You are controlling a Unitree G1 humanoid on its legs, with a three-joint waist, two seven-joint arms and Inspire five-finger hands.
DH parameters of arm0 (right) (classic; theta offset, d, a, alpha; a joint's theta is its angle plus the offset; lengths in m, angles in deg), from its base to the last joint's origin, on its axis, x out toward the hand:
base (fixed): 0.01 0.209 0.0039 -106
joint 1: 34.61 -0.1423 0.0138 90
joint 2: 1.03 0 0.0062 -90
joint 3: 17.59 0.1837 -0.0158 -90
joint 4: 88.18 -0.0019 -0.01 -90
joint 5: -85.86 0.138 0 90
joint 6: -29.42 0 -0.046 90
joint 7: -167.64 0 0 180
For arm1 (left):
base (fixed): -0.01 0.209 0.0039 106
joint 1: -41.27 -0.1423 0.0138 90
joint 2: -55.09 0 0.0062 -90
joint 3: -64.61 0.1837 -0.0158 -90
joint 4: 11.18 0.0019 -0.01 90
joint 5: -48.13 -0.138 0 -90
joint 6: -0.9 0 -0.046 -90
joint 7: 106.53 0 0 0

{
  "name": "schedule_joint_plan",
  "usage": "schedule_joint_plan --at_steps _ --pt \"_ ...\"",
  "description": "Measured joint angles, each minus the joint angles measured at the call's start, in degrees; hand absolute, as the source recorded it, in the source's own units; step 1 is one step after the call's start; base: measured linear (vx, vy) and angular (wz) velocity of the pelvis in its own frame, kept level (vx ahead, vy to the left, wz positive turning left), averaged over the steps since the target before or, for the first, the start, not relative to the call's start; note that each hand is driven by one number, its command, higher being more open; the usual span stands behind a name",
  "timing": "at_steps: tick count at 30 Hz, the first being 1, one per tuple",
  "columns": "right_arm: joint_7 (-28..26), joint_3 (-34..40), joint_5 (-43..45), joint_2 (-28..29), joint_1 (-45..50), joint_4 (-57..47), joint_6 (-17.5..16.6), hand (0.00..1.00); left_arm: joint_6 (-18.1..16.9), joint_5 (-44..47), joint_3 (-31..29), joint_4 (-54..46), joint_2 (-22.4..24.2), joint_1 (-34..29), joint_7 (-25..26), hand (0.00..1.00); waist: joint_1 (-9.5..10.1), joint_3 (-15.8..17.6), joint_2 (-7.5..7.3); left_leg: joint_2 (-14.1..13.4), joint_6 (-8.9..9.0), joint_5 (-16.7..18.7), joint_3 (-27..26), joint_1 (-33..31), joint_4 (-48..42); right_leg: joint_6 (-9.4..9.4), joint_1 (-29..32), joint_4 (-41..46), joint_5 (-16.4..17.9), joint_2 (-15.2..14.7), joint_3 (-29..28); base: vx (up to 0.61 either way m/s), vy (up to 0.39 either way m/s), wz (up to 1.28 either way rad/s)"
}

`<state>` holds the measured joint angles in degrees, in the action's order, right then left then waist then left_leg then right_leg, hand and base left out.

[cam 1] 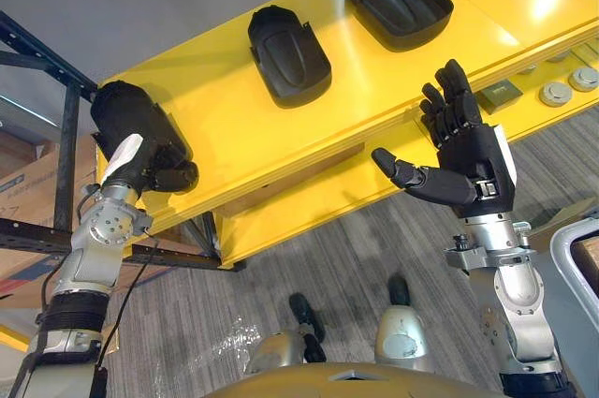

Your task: Walk over and take three plastic housings, then place them on the shelf

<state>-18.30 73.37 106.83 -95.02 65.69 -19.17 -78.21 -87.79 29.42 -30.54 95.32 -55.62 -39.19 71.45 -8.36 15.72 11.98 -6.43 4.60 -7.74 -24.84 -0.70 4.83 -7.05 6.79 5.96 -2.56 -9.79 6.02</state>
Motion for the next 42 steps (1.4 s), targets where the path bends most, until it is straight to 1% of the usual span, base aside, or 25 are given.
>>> schedule_joint_plan --at_steps 3,7,8,11,13,15,16,18,19,20,24,27,29,31,36,42 --pt "0.0 0.0 0.0 0.0 0.0 0.0 0.0 1.0 -1.2 -0.2 0.1 0.0 0.0 0.0 0.2 0.0 0.02 -0.1 -0.13 0.0 0.0 0.0 -0.1 -0.1 0.0 -0.02 0.1 0.0 0.0 0.0 -0.1 0.0 0.0 0.0" --pt "-0.1 -0.6 0.0 0.0 0.0 0.0 -0.1 1.0 -4.0 0.1 1.2 -0.2 -0.3 0.2 0.0 0.0 0.13 -0.1 -0.16 0.0 -0.09 -0.1 -0.7 0.0 0.0 -0.12 0.5 0.6 -0.3 0.0 -0.7 0.03 0.002 -0.06" --pt "-0.3 -0.7 0.0 0.0 0.0 0.0 -0.1 1.0 -5.0 0.1 1.6 -0.3 -0.3 0.6 -0.4 0.0 0.19 -0.1 -0.17 0.0 -0.43 -0.3 -1.0 0.0 0.0 -0.02 0.9 1.0 -0.3 0.0 -0.9 0.04 0.001 -0.11" --pt "-0.5 -1.2 0.0 0.0 0.0 0.0 -0.1 1.0 -7.0 0.4 2.3 -1.1 -0.4 1.7 -2.6 0.0 0.12 -0.1 -0.21 -0.1 -0.47 -0.3 -1.5 0.1 0.0 0.04 1.2 1.2 -0.3 -0.1 -1.4 0.03 0.002 -0.08" --pt "-1.0 -1.3 0.0 0.0 0.1 0.0 -0.2 1.0 -9.4 0.6 3.2 -1.6 -0.7 2.3 -4.3 0.0 -0.15 -0.1 -0.21 -0.1 -0.47 -0.3 -1.6 0.4 0.0 0.21 1.4 2.0 0.0 -0.1 -1.6 0.03 0.0 -0.05" --pt "-1.3 -1.6 0.0 -0.1 0.1 0.0 -0.2 1.0 -11.0 0.7 4.2 -2.5 -2.1 2.5 -5.8 0.0 -0.43 -0.1 -0.24 -0.2 -0.47 -0.3 -1.9 0.5 0.0 0.38 1.9 3.0 0.5 -0.1 -1.9 0.01 -0.007 -0.07" --pt "-1.5 -1.7 0.0 -0.1 0.2 0.0 -0.2 1.0 -11.6 0.7 4.4 -3.4 -2.9 2.5 -6.8 0.0 -0.52 -0.1 -0.25 -0.1 -0.48 -0.4 -2.1 0.5 0.0 0.35 2.3 3.6 0.7 -0.1 -2.1 0.01 -0.011 -0.09" --pt "-1.6 -1.7 0.0 -0.1 0.4 0.0 -0.2 1.0 -12.1 1.6 4.4 -3.7 -3.0 3.1 -8.3 0.0 -0.62 -0.1 -0.26 -0.1 -0.45 -0.3 -2.3 1.0 0.0 0.37 2.4 4.6 1.5 -0.1 -2.4 0.01 -0.011 -0.07" --pt "-1.7 -1.7 0.0 -0.1 0.4 0.0 -0.2 1.0 -12.1 2.5 4.5 -3.7 -3.1 3.4 -8.6 0.0 -0.67 -0.1 -0.26 -0.1 -0.39 -0.3 -2.4 1.1 0.0 0.24 2.6 5.0 1.8 -0.1 -2.5 0.0 -0.012 -0.05" --pt "-2.0 -1.7 0.0 -0.2 0.3 0.0 -0.2 1.0 -12.2 3.2 4.5 -3.7 -3.6 3.9 -9.0 0.0 -0.68 -0.1 -0.26 -0.1 -0.01 0.0 -2.5 1.0 0.0 0.57 3.0 5.5 2.1 -0.1 -2.7 -0.01 -0.008 -0.04" --pt "-2.4 -2.2 0.0 -1.3 0.5 0.0 -0.2 1.0 -11.4 3.2 4.5 -3.6 -5.2 4.6 -9.4 0.0 -1.12 -0.2 -0.2 -0.1 0.0 0.2 -3.0 0.2 0.0 0.62 4.5 6.7 2.3 -0.1 -3.1 0.0 -0.011 -0.04" --pt "-2.6 -2.2 0.0 -2.2 0.8 -0.1 -0.2 1.0 -10.3 3.1 4.5 -2.1 -5.4 5.8 -9.4 0.0 -1.2 -0.2 -0.2 -0.2 -0.23 -0.1 -3.1 -0.2 0.0 0.51 5.2 7.3 2.2 -0.1 -3.2 0.01 -0.007 0.01" --pt "-3.1 -2.2 0.0 -2.5 0.7 -0.1 -0.2 1.0 -9.4 3.1 4.5 -0.6 -5.8 6.2 -9.4 0.0 -1.18 -0.2 -0.19 -0.1 -0.8 -0.5 -3.1 -0.1 0.0 0.74 5.5 8.3 2.7 -0.2 -3.2 0.04 -0.027 0.02" --pt "-3.5 -2.2 0.0 -2.5 0.7 -0.1 -0.2 1.0 -8.7 3.1 4.4 -0.5 -6.3 6.2 -9.2 0.0 -0.99 -0.2 -0.19 -0.1 -0.86 -0.8 -2.9 -0.3 0.0 0.73 6.2 9.3 3.2 -0.3 -3.1 0.03 -0.033 0.05" --pt "-3.5 -2.3 0.0 -2.6 0.7 -0.1 -0.2 1.0 -8.7 3.1 4.1 1.2 -6.4 6.2 -8.5 0.0 -0.76 -0.2 -0.14 0.1 -0.81 -1.1 -2.2 -0.5 0.0 0.88 6.7 11.0 4.2 -0.7 -2.5 0.02 -0.031 0.08" --pt "-3.4 -3.5 0.0 -2.7 0.5 -0.1 -0.1 1.0 -8.7 3.1 4.1 1.2 -6.4 6.2 -8.2 0.0 -0.39 -0.3 -0.08 0.6 -0.84 -1.2 -1.6 -0.9 0.0 0.76 6.9 11.3 4.3 -1.3 -2.2 0.01 -0.014 0.05"
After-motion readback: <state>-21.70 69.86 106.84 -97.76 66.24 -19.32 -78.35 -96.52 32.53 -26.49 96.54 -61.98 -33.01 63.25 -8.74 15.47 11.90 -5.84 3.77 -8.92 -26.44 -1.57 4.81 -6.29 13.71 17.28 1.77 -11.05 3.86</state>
